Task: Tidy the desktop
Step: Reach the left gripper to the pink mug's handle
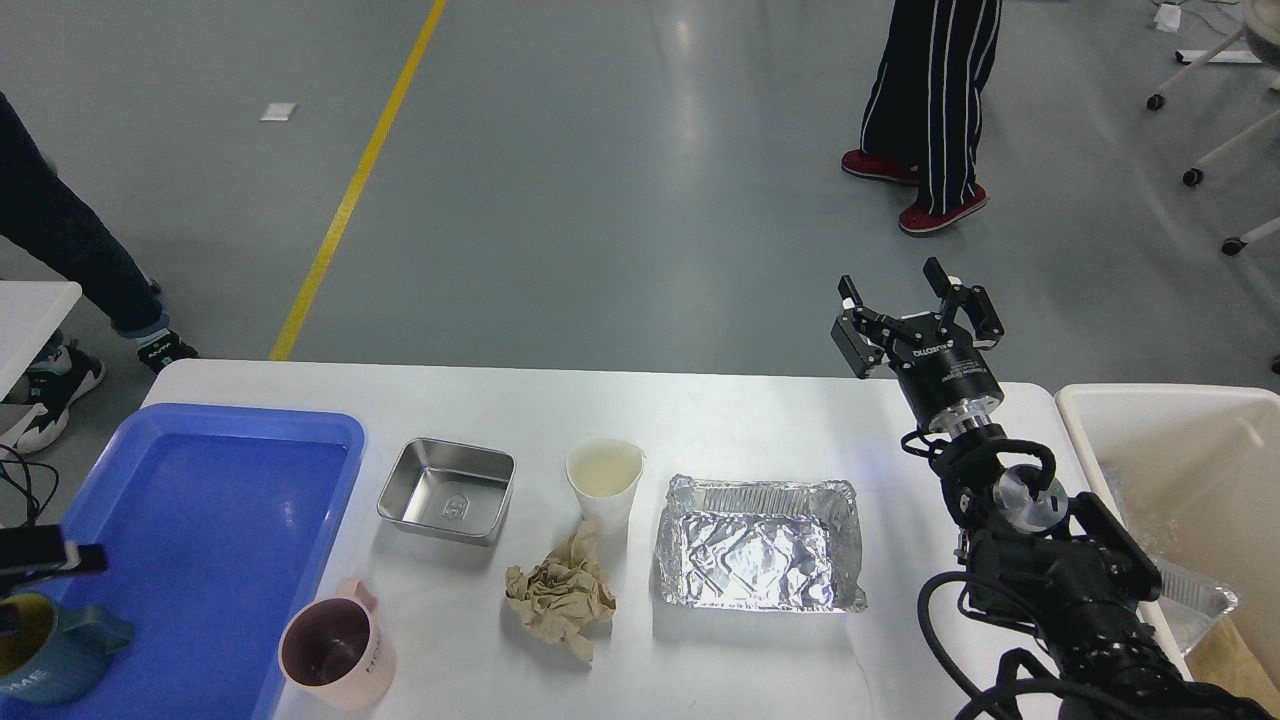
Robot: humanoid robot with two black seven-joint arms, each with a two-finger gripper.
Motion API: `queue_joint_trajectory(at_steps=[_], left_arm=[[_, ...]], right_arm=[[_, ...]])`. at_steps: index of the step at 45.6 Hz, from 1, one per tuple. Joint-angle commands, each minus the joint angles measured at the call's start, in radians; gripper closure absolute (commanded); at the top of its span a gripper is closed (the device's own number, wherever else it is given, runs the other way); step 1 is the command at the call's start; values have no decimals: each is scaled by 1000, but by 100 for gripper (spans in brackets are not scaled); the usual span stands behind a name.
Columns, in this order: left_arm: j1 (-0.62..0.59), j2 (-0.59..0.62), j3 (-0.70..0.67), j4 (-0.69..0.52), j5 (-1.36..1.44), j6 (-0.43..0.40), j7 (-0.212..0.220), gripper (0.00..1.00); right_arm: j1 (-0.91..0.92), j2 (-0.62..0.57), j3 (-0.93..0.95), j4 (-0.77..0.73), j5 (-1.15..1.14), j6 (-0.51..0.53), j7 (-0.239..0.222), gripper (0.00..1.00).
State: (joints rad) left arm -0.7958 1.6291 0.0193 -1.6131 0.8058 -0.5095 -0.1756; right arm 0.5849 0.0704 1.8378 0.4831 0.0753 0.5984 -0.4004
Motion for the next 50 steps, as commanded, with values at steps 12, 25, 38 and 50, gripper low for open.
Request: queue_joint_trajectory(at_steps=[12, 25, 38, 50], left_arm=[[-174, 232, -177, 10, 95, -426, 10, 2], [-168, 140, -177, 16, 174, -420, 27, 2], [-168, -144, -171, 87, 211, -416, 113, 2], [-128, -328, -168, 101, 335, -389, 125, 2]], right_arm=[[-14, -24, 1, 31, 1, 1, 0, 0], [-28, -27, 5, 34, 1, 3, 0, 0], [-40, -32, 5, 34, 1, 3, 0, 0], [-53, -53, 12, 35, 1, 3, 0, 0]])
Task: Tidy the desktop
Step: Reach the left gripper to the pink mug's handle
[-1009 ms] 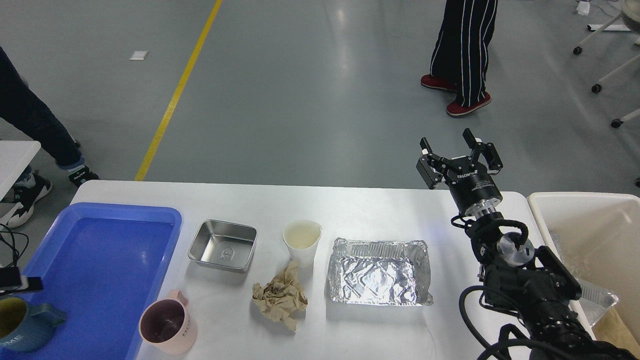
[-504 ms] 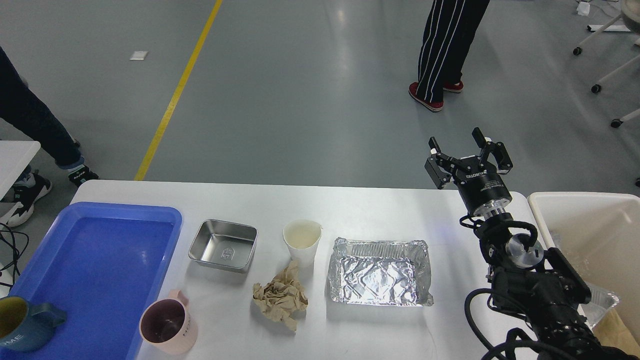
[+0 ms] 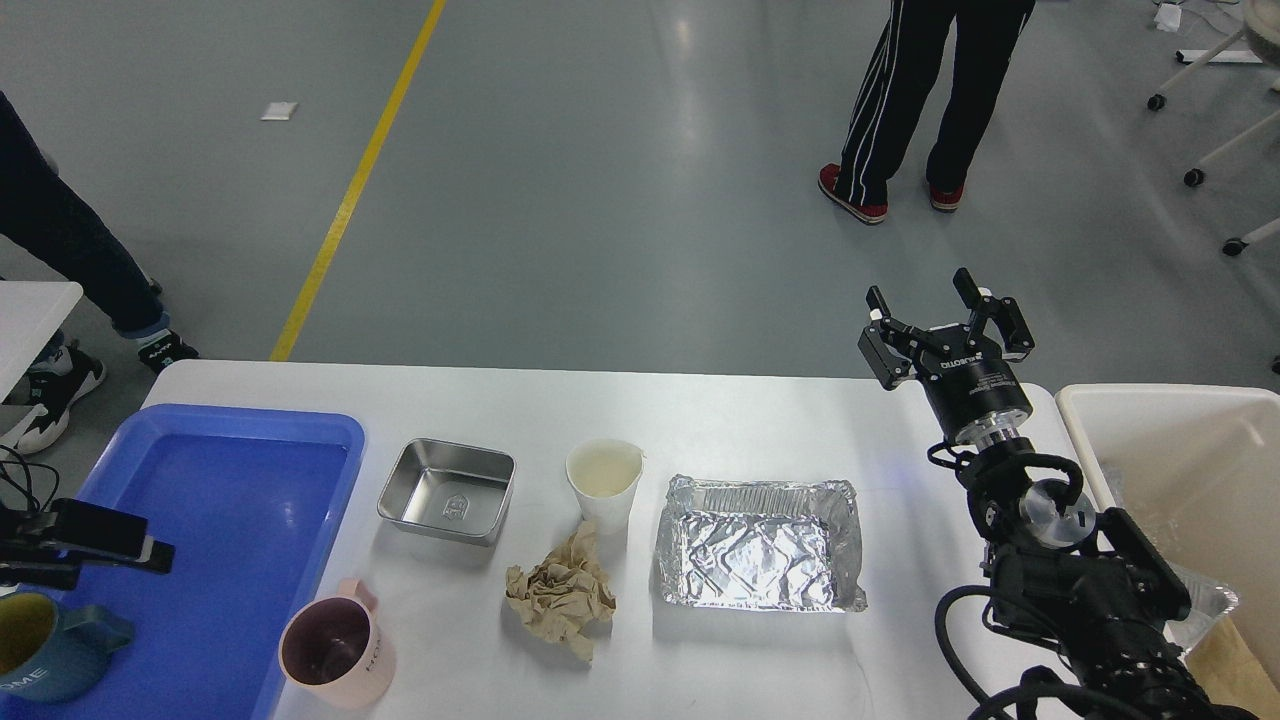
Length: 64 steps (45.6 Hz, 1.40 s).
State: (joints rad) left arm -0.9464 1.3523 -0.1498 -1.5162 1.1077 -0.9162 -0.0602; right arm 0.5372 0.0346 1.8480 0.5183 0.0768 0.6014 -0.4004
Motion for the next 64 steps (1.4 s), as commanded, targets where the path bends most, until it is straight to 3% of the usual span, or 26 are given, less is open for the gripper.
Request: queue_joint_trajectory(at_steps=[1, 26, 50, 64], left_arm=[[34, -58, 1, 7, 34, 22, 13, 2], [107, -259, 1, 97, 69, 82, 23, 2], [164, -278, -1, 131, 112, 86, 26, 2], [176, -335, 1, 169, 133, 129, 42, 3]], right_arm=[[-6, -19, 2, -1, 0, 0, 0, 0], [-17, -24, 0, -3, 0, 1, 0, 0], [-25, -24, 2, -3, 0, 1, 0, 0], [-31, -24, 0, -3, 0, 1, 0, 0]])
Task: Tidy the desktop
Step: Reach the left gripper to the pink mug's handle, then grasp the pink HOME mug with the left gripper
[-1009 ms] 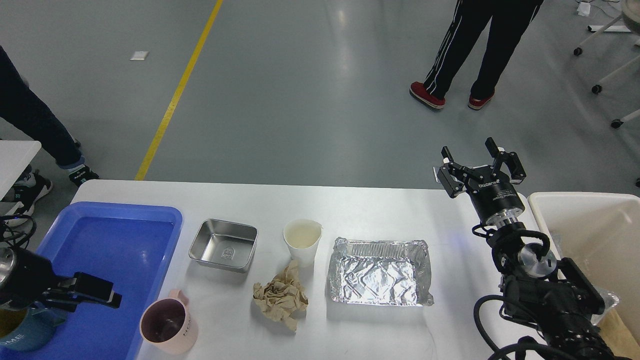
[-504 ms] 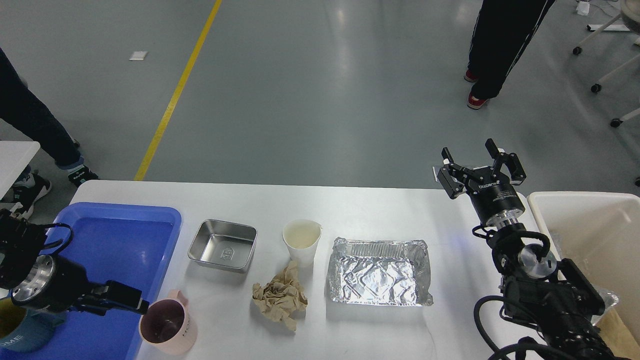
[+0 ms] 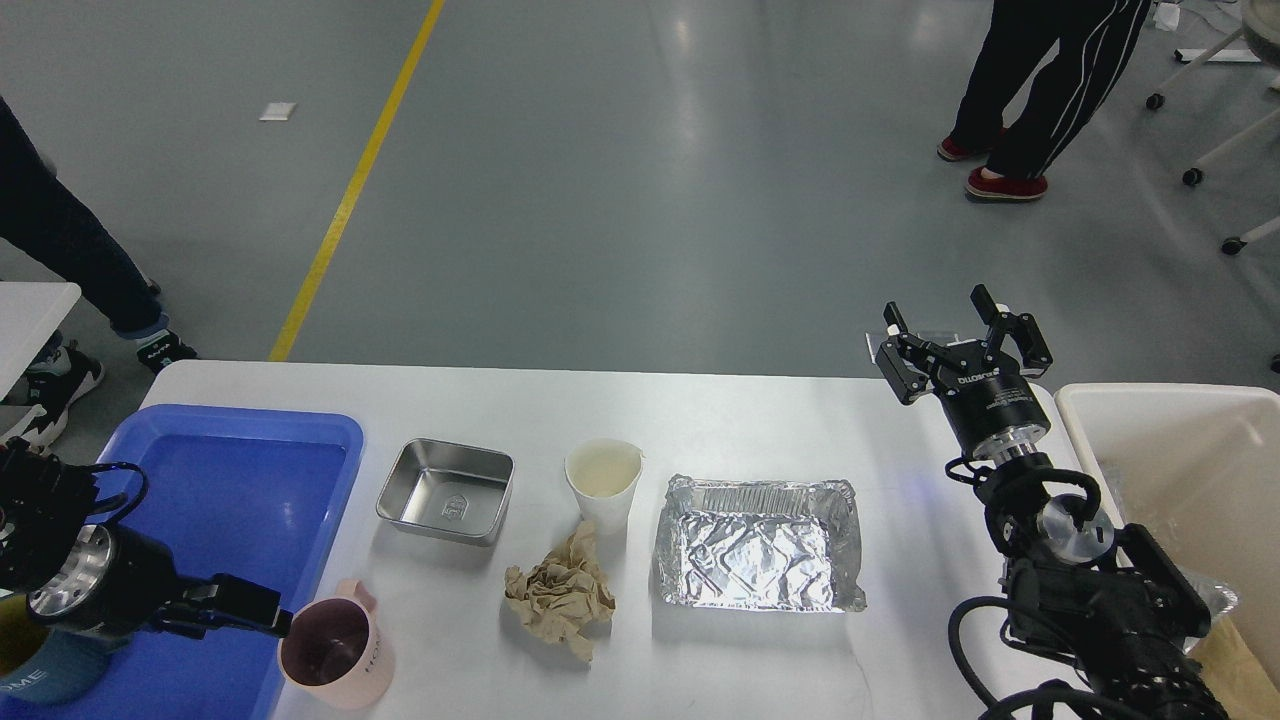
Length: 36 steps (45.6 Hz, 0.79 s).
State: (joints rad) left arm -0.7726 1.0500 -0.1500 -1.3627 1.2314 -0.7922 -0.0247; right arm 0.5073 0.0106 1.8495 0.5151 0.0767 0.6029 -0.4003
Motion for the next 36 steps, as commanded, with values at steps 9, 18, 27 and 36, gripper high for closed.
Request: queue_joint_trajectory(at_steps=[9, 18, 27, 36], left_arm=[[27, -85, 1, 40, 42, 16, 11, 4], [44, -126, 1, 60, 56, 24, 14, 12], [42, -128, 0, 60, 76, 21, 12, 29], [38, -126, 0, 60, 92, 13, 3, 49]], right_arm=[[-1, -1, -1, -1, 0, 0, 0, 0], [-7, -17, -1, -1, 0, 0, 0, 0], [-13, -17, -1, 0, 0, 0, 0, 0], [-13, -17, -1, -1, 0, 0, 0, 0]])
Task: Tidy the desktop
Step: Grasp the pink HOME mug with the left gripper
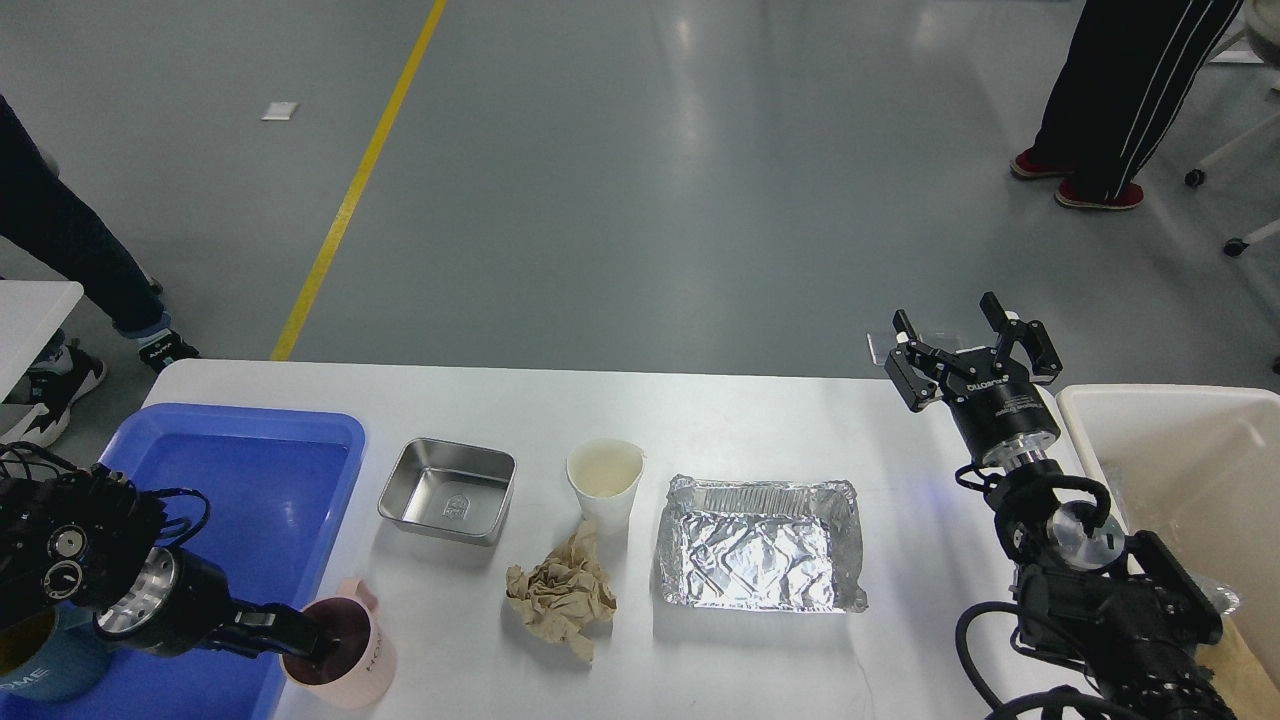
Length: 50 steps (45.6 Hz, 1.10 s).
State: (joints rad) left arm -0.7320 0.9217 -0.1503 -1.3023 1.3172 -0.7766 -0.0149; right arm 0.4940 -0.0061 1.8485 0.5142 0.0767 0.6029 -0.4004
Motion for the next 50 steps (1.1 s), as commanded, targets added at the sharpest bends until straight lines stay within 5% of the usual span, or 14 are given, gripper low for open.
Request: queue_joint_trajectory(at_steps=[1, 27, 41, 50], left_arm=[[-3, 2, 0, -2, 7, -4, -7, 50], [0, 12, -2, 0, 63, -18, -22, 99], [-4, 25, -2, 0, 68, -18, -50, 100], [-26, 52, -14, -2, 71, -21, -120, 100]], right_arm=[[0, 0, 0, 1, 0, 0, 0, 0], [-8, 0, 0, 1, 0, 0, 0, 0], [-8, 0, 0, 1, 0, 0, 0, 0], [-8, 0, 0, 3, 0, -2, 0, 0]])
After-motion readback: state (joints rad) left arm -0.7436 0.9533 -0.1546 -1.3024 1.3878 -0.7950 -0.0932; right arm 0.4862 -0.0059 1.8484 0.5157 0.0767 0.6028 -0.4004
